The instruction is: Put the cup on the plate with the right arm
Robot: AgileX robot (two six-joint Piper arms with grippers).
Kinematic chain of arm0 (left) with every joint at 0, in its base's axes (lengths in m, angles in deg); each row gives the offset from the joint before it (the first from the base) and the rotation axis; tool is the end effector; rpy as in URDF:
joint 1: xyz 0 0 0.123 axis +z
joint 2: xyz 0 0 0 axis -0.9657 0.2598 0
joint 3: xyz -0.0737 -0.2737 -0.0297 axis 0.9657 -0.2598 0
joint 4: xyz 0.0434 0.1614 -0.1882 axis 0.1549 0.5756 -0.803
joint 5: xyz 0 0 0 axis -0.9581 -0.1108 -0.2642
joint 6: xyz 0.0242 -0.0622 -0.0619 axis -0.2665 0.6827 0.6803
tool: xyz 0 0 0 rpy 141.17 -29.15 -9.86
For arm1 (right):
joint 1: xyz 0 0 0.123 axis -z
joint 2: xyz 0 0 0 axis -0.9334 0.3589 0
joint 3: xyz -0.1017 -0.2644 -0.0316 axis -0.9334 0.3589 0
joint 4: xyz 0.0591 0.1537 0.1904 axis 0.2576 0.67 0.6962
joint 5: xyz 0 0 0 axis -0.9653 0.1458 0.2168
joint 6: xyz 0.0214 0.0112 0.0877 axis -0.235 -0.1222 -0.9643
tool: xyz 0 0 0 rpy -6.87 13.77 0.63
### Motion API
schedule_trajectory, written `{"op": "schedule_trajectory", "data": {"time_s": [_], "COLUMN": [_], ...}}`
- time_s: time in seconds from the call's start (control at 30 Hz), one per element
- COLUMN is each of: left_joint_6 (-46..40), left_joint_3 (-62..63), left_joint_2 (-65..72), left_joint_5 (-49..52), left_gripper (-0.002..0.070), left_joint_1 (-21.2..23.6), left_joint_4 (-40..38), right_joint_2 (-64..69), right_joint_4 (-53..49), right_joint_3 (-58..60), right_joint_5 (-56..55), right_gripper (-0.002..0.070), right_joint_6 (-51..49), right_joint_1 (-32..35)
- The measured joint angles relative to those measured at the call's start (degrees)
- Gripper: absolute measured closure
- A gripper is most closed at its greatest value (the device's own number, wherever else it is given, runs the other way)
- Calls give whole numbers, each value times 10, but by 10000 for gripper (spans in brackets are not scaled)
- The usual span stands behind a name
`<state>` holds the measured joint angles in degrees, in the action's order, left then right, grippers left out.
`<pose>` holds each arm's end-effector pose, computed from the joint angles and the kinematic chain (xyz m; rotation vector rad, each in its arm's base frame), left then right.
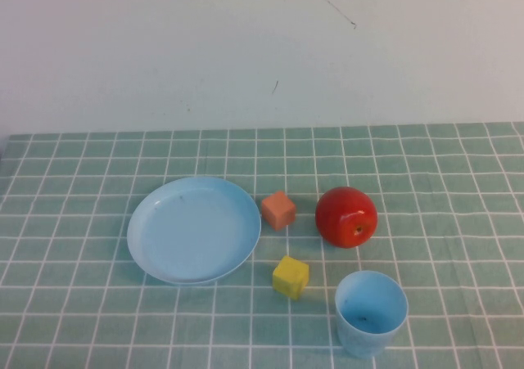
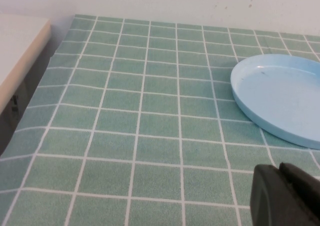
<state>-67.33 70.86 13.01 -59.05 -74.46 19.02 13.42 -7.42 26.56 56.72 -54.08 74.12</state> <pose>0.0532 -0.0033 0.1754 -0.1220 1.8332 -0.1437 0.0529 0.0011 0.1719 -0.2428 1.8518 -0.2126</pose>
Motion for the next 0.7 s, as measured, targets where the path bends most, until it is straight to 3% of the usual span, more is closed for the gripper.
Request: {"op": "schedule_trajectory", "data": {"time_s": [0.27, 0.57, 0.7], "left_joint_6": [0, 0, 0], "left_joint_3": [0, 0, 0], "left_joint_2": [0, 0, 0], "left_joint_5": [0, 0, 0], "left_gripper": [678, 678, 678], "left_joint_1": [0, 0, 0], "left_joint_4": [0, 0, 0], "right_joint_2": [0, 0, 0], "right_joint_4": [0, 28, 29], "right_joint_3": [1, 1, -22], "right_joint_5": [-149, -459, -485], "right_gripper": [678, 678, 678], "right_joint_6": [0, -67, -116], "right_joint_1": [0, 0, 0]}}
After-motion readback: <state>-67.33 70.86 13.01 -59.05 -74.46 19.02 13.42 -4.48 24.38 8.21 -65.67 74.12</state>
